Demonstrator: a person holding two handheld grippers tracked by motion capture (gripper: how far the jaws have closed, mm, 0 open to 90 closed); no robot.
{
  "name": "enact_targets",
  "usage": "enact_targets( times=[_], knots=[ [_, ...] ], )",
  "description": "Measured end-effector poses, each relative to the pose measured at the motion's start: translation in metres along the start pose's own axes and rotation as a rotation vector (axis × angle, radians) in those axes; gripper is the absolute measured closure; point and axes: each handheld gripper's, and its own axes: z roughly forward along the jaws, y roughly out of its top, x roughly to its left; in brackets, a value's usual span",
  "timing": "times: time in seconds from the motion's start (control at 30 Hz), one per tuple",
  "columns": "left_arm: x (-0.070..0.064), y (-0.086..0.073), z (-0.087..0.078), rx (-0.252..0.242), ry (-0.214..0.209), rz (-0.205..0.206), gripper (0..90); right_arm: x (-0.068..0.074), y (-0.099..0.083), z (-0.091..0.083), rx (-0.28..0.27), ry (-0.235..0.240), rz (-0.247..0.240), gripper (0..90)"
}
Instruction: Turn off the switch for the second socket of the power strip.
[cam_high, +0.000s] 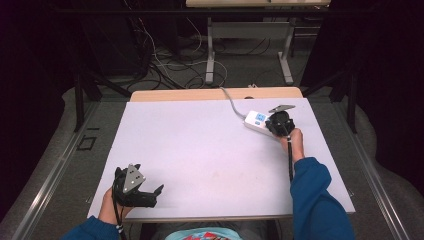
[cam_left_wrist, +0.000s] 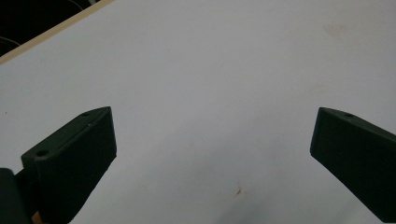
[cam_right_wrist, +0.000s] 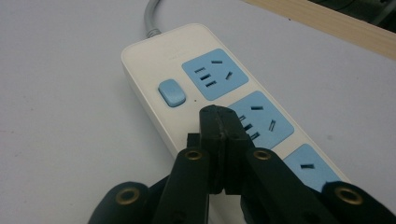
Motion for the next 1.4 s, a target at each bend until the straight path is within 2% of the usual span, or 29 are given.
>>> enact_targets(
  times=[0.37,0.7,0.77,0.8,0.87,1.4],
  knots=[
    [0.0004,0.0002,-0.0004,0.003,-0.002,0.004,0.2,0.001,0.0011,-0.0004,0.003,0.0,-0.025,90.0],
    [0.0003,0.0001,-0.0005,0.002,-0.003,0.0,0.2,0.0042,0.0023,-0.0007,0.014,-0.027,-0.042,90.0],
    [0.0005,0.0002,-0.0007,0.003,-0.002,0.001,0.2,0.0036,0.0033,-0.0026,-0.007,-0.031,-0.045,90.0],
    [0.0003,0.0001,-0.0006,0.001,-0.003,-0.002,0.2,0.0038,0.0039,-0.0029,0.006,-0.038,-0.049,90.0],
    [0.0005,0.0002,-0.0006,0.002,-0.003,0.002,0.2,0.0019,0.0028,-0.0033,-0.002,-0.026,-0.036,90.0],
    [0.0004,0.0002,-0.0007,0.001,-0.004,0.001,0.2,0.0012,0.0025,-0.0034,-0.003,-0.027,-0.029,90.0]
  ],
)
